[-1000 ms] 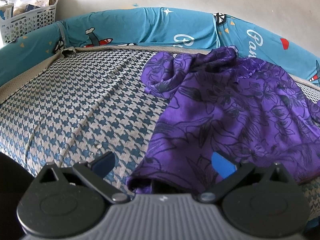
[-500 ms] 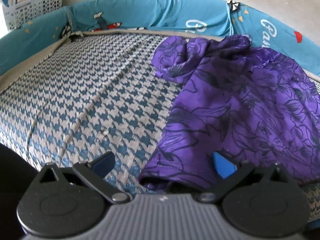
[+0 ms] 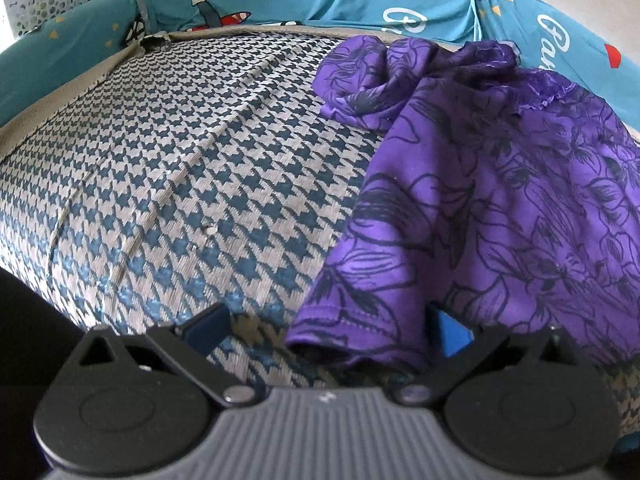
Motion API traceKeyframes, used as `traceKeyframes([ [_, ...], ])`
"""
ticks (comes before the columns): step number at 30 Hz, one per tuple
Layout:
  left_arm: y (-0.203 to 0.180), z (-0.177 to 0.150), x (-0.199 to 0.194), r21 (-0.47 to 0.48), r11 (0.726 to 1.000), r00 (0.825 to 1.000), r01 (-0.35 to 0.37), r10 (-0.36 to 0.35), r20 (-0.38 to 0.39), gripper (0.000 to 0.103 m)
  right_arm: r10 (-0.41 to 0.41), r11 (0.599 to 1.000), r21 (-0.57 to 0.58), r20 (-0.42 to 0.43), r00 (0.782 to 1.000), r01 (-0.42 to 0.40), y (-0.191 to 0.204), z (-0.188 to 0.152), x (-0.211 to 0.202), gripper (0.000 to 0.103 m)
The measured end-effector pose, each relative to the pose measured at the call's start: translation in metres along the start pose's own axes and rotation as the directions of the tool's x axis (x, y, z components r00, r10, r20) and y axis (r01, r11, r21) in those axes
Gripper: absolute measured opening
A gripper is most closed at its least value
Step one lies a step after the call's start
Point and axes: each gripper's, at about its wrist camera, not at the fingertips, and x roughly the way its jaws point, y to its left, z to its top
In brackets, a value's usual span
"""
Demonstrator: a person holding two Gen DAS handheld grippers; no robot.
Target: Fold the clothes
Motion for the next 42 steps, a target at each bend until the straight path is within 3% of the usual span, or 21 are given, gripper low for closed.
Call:
traceKeyframes([
  [6, 0.000, 0.001, -0.003, 0.010, 1.000, 1.000, 0.006, -0.007, 0.024, 0.103, 0.162, 0.983, -0.083, -0.058, 0.985, -0.166, 0.030, -0.005, 0.000, 0.050],
  [9, -0.002, 0.001, -0.007, 0.020, 1.000, 0.999, 0.008, -0.009, 0.046, 0.103, 0.128, 0.988, -0.079, -0.055, 0.990, -0.132, 0.034, -0.005, 0.000, 0.050],
  [13, 0.001, 0.003, -0.009, 0.007, 1.000, 0.998, 0.009, -0.009, 0.063, 0.103, 0.072, 0.996, 0.060, -0.082, 0.994, -0.067, 0.010, -0.002, 0.008, 0.051],
  [16, 0.001, 0.004, -0.013, 0.005, 1.000, 0.996, 0.015, -0.015, 0.088, 0.103, 0.048, 0.987, 0.157, -0.115, 0.992, -0.030, -0.011, -0.004, 0.015, 0.061],
  [20, -0.009, 0.003, -0.020, 0.048, 0.999, 0.993, 0.025, -0.030, 0.114, 0.103, 0.025, 0.967, 0.256, -0.150, 0.988, 0.014, -0.034, -0.006, 0.021, 0.062],
  [22, -0.016, 0.002, -0.021, 0.072, 0.997, 0.992, 0.029, -0.037, 0.119, 0.103, 0.015, 0.955, 0.294, -0.168, 0.986, 0.035, -0.040, -0.007, 0.024, 0.070],
  [29, -0.031, -0.003, -0.021, 0.124, 0.992, 0.992, 0.038, -0.052, 0.114, 0.103, 0.140, 0.863, 0.505, -0.237, 0.961, -0.001, -0.058, -0.013, 0.054, 0.073],
  [32, -0.031, -0.003, -0.017, 0.128, 0.991, 0.993, 0.039, -0.052, 0.104, 0.103, 0.163, 0.850, 0.526, -0.245, 0.956, -0.010, -0.057, -0.017, 0.061, 0.074],
  [35, -0.030, -0.004, -0.016, 0.124, 0.991, 0.994, 0.039, -0.051, 0.095, 0.103, 0.183, 0.839, 0.543, -0.252, 0.950, -0.018, -0.055, -0.021, 0.067, 0.063],
  [38, -0.029, -0.005, -0.015, 0.127, 0.991, 0.995, 0.040, -0.051, 0.084, 0.103, 0.164, 0.862, 0.507, -0.253, 0.953, -0.014, -0.049, -0.020, 0.068, 0.039],
  [40, -0.029, -0.005, -0.013, 0.130, 0.991, 0.996, 0.039, -0.050, 0.079, 0.103, 0.180, 0.869, 0.494, -0.250, 0.951, -0.035, -0.046, -0.019, 0.069, 0.015],
  [42, -0.027, -0.005, -0.013, 0.131, 0.991, 0.996, 0.040, -0.050, 0.077, 0.103, 0.190, 0.874, 0.482, -0.240, 0.952, -0.053, -0.045, -0.017, 0.066, 0.008],
])
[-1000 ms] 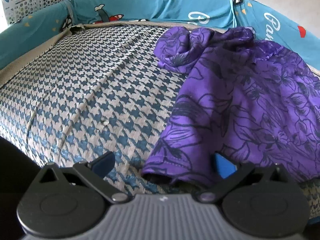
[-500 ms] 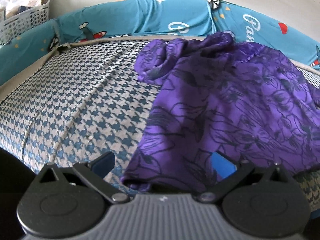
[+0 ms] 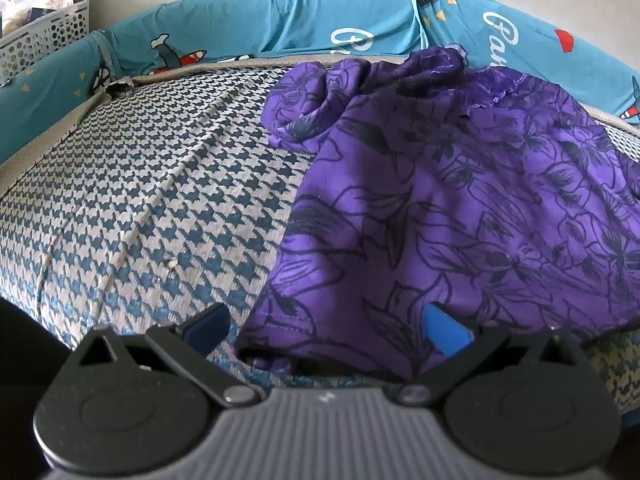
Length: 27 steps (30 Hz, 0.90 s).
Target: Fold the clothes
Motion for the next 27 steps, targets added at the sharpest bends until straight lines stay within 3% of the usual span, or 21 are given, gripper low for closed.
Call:
traceKeyframes([
  [7, 0.004, -0.001, 0.005, -0.006, 1.000, 1.000, -0.017, 0.017, -0.024, 0.103, 0.002, 0.992, -0.122, 0.145, 0.989, 0.016, 0.013, 0.001, -0.038, 0.006],
  [16, 0.005, -0.002, 0.006, 0.001, 1.000, 0.999, -0.026, 0.026, -0.025, 0.103, -0.137, 0.980, -0.130, 0.117, 0.984, 0.152, 0.013, -0.001, -0.023, 0.008],
  [20, 0.007, -0.001, 0.006, -0.010, 0.999, 0.999, -0.030, 0.030, -0.023, 0.103, -0.132, 0.981, -0.117, 0.166, 0.977, 0.152, 0.012, 0.000, -0.037, 0.016],
  [27, 0.011, 0.001, -0.001, -0.038, 0.999, 1.000, -0.018, 0.018, 0.012, 0.103, -0.057, 0.966, -0.232, 0.250, 0.967, 0.117, 0.030, -0.008, -0.062, 0.016],
])
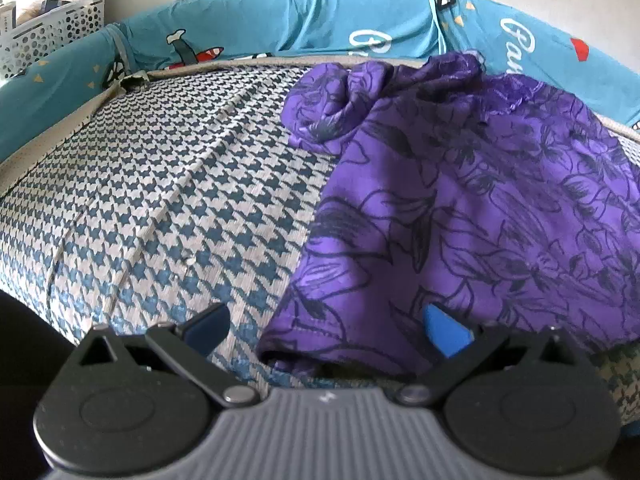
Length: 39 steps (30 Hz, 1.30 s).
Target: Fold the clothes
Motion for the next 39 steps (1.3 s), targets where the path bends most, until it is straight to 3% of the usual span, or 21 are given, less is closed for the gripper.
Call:
traceKeyframes([
  [3, -0.001, 0.000, -0.004, 0.006, 1.000, 1.000, 0.012, -0.012, 0.019, 0.103, 0.119, 0.991, -0.060, -0.019, 0.993, -0.120, 0.013, -0.006, -0.010, 0.016],
  [8, -0.007, 0.000, -0.011, 0.037, 0.998, 0.998, 0.045, -0.047, 0.051, 0.103, 0.298, 0.938, -0.151, -0.109, 0.948, -0.312, 0.039, -0.019, -0.017, 0.016],
  [15, -0.021, -0.005, -0.020, 0.097, 0.987, 0.989, 0.127, -0.134, 0.065, 0.103, 0.407, 0.867, -0.201, -0.238, 0.882, -0.455, 0.062, -0.037, -0.018, 0.016],
  [21, -0.036, -0.012, -0.023, 0.167, 0.970, 0.981, 0.176, -0.187, 0.050, 0.103, 0.443, 0.834, -0.209, -0.297, 0.846, -0.510, 0.074, -0.043, -0.008, 0.016],
  [28, -0.048, -0.014, -0.008, 0.204, 0.967, 0.987, 0.155, -0.160, 0.008, 0.103, 0.434, 0.839, -0.218, -0.287, 0.854, -0.499, 0.087, -0.039, 0.007, 0.016],
  [34, -0.044, -0.014, -0.021, 0.176, 0.953, 0.967, 0.245, -0.254, 0.030, 0.103, 0.424, 0.847, -0.206, -0.293, 0.857, -0.490, 0.090, -0.039, 0.016, 0.016],
  [39, -0.053, -0.018, -0.013, 0.227, 0.944, 0.970, 0.241, -0.241, -0.026, 0.103, 0.424, 0.853, -0.189, -0.294, 0.857, -0.486, 0.087, -0.037, 0.018, 0.016],
])
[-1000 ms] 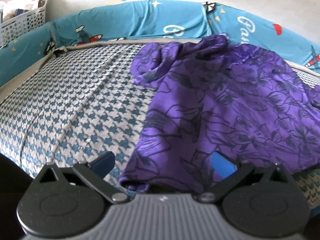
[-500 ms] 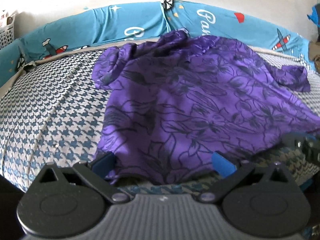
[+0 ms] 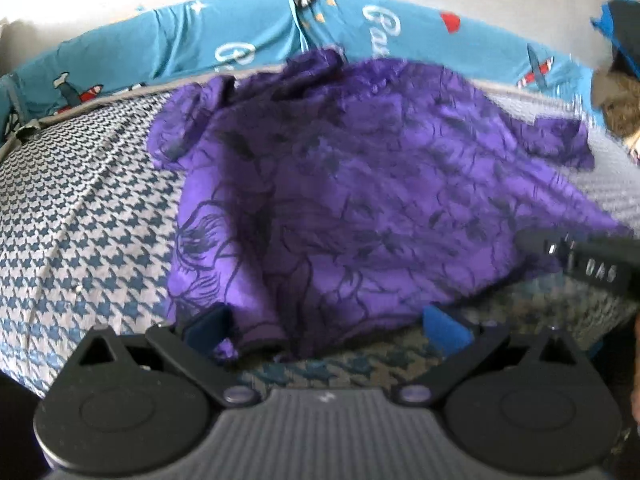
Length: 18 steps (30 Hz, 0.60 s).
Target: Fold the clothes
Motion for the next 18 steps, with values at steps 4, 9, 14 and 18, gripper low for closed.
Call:
traceKeyframes([
  [4, -0.004, -0.002, 0.004, 0.038, 0.998, 0.999, -0.044, 0.045, -0.017, 0.103, -0.002, 1.000, -0.013, 0.003, 1.000, 0.002, 0.001, -0.001, -0.002, 0.016],
  [9, 0.003, -0.002, 0.008, 0.047, 0.983, 0.984, -0.177, 0.178, -0.020, 0.103, -0.005, 0.999, -0.043, 0.022, 1.000, 0.006, 0.005, -0.003, -0.013, 0.016],
  [14, 0.019, 0.000, 0.009, -0.012, 0.980, 0.980, -0.197, 0.197, -0.030, 0.103, 0.085, 0.992, -0.096, 0.014, 0.996, -0.084, 0.016, -0.011, -0.029, 0.016],
  [18, 0.027, 0.002, 0.008, -0.059, 0.978, 0.980, -0.199, 0.197, -0.035, 0.103, 0.173, 0.969, -0.172, -0.038, 0.984, -0.177, 0.033, -0.017, -0.028, 0.016],
])
